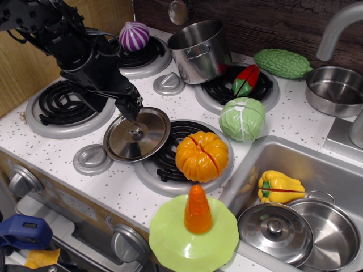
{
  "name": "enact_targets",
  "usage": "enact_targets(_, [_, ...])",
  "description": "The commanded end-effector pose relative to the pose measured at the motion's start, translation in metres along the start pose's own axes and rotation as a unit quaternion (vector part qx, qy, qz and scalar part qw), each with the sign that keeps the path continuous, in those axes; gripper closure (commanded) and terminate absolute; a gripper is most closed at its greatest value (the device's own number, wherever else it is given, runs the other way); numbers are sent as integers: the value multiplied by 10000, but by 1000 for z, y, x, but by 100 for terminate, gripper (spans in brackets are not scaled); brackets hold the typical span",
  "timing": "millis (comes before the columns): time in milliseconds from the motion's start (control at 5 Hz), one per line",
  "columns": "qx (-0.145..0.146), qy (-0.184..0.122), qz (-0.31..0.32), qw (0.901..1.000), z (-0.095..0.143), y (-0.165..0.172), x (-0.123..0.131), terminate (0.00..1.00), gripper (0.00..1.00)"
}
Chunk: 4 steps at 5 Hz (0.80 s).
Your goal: Put lid on stove
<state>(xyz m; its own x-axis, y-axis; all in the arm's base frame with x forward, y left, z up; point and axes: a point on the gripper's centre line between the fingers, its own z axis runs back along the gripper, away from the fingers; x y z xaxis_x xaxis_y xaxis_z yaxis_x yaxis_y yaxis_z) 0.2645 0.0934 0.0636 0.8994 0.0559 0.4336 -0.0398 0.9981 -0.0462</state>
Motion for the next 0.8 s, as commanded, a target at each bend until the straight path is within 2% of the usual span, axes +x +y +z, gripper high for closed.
enact_targets(0, [0,0,0,10000,0,0,0,0,0])
enact_targets(600, [-213,-148,-231,9994,-21,9,3,0,0])
